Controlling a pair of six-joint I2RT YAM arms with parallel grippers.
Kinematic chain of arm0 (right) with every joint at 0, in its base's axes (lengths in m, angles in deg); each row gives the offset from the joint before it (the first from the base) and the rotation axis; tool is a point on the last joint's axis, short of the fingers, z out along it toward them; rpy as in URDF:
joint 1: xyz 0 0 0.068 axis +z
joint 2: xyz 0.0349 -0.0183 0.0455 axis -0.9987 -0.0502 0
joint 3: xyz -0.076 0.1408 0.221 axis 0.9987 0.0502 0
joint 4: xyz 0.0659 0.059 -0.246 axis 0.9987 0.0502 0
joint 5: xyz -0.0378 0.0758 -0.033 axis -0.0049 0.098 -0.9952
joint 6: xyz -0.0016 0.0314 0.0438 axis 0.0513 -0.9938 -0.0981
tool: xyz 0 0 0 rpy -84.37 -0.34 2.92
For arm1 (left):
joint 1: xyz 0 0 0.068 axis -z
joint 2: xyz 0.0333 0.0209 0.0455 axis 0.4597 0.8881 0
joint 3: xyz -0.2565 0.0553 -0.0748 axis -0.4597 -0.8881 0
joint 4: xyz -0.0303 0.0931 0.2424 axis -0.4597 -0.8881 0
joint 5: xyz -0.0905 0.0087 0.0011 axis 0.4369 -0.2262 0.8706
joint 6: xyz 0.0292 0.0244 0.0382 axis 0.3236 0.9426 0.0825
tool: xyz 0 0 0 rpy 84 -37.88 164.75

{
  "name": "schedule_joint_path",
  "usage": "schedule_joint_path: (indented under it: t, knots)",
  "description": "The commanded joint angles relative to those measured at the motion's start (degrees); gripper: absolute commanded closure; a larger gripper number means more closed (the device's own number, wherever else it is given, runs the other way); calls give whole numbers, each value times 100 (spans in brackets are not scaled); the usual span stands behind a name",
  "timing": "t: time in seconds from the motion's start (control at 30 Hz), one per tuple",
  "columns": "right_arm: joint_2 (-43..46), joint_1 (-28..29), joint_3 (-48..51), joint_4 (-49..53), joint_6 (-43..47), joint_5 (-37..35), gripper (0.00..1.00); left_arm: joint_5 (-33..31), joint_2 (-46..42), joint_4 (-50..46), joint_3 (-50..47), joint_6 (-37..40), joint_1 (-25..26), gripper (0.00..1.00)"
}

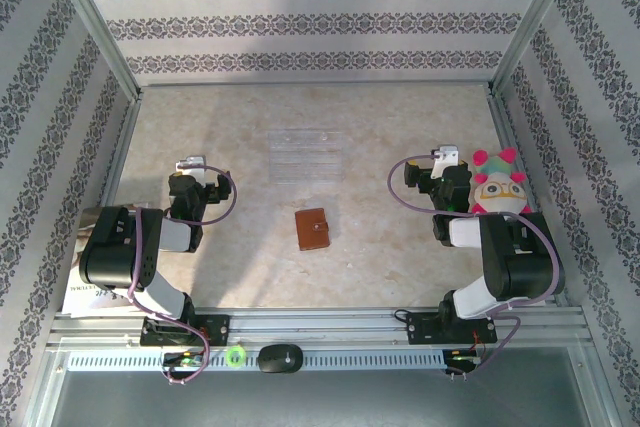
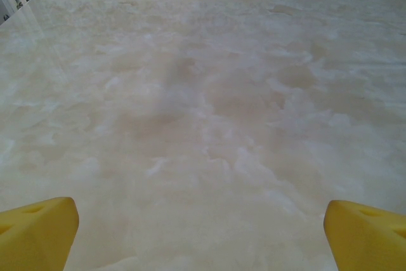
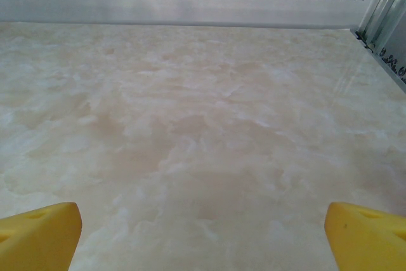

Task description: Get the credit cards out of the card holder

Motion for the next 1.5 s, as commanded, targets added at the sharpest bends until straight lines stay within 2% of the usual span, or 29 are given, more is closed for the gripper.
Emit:
schedule_joint_path:
  t: [0.0,1.03,1.13,1.23,1.3,1.4,1.47]
  knots:
    - [-25,8,47,-230,-81,112,2,-17,-1,158,91,76,-51,1]
    - [-40,-124,20,-202,-232,268,2,-17,3,151,100,77,-49,1]
    - [307,-141,-33,178,-396,-136,2,-67,-290,-114,119,100,-40,1]
    - [866,-129,-305,1146,-337,-129,2,-271,-1118,-1214,342,104,12,1]
    - [1157,-61,-571,1819,-393,-419,2,-593,-1567,-1811,498,-160,31,1]
    - [1446,139,-966,2604,-700,-1199,2,-1144,-2111,-2144,566,-979,32,1]
    - [1401,456,-1383,3185,-894,-2476,2,-1354,-2335,-2021,529,-1630,23,1]
